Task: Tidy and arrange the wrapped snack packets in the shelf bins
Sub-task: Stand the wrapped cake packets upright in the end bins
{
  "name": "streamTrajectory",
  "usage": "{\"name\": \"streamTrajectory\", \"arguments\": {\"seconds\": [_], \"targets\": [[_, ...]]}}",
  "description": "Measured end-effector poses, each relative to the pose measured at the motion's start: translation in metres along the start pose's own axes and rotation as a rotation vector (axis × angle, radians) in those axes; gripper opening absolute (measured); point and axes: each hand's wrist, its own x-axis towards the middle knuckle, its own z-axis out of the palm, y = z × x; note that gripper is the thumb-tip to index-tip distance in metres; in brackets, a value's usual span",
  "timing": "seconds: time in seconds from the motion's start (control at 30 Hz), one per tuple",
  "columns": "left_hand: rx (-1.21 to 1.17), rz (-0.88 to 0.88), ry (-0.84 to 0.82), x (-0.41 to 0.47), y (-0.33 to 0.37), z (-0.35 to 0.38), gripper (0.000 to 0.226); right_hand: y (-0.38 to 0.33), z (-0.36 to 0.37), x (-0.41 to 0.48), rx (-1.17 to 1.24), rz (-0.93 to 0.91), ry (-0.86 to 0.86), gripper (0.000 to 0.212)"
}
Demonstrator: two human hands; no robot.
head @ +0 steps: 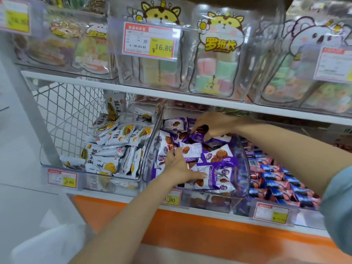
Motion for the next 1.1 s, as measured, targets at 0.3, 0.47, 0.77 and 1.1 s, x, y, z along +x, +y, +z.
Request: {"name": "streamTrajectory", "arguments": {"seconds": [0.3, 0.47, 0.77, 1.1], "targets": [[-0.265, 0.004, -0.245, 0.013, 0.000, -0.003, 0.103, 0.031, -0.001, -0.015, 0.213, 0.088, 0.134, 0.058], [-0.300, 0.034, -0.346, 0.010, 0.004, 0.004, 0.090, 0.037, 0.007, -0.017, 0.256, 0.141, 0.187, 0.059], [0.034, 0.024, -0.097, 0.004, 0.012, 0.008, 0.100, 0.011, 0.023, 0.003, 0.000, 0.245, 0.084, 0.057], [-0.019, -0.074, 0.040, 0.000, 0.017, 0.001, 0.106, -0.004, 0.022, 0.012, -0.029, 0.202, 0.038, 0.059]]}}
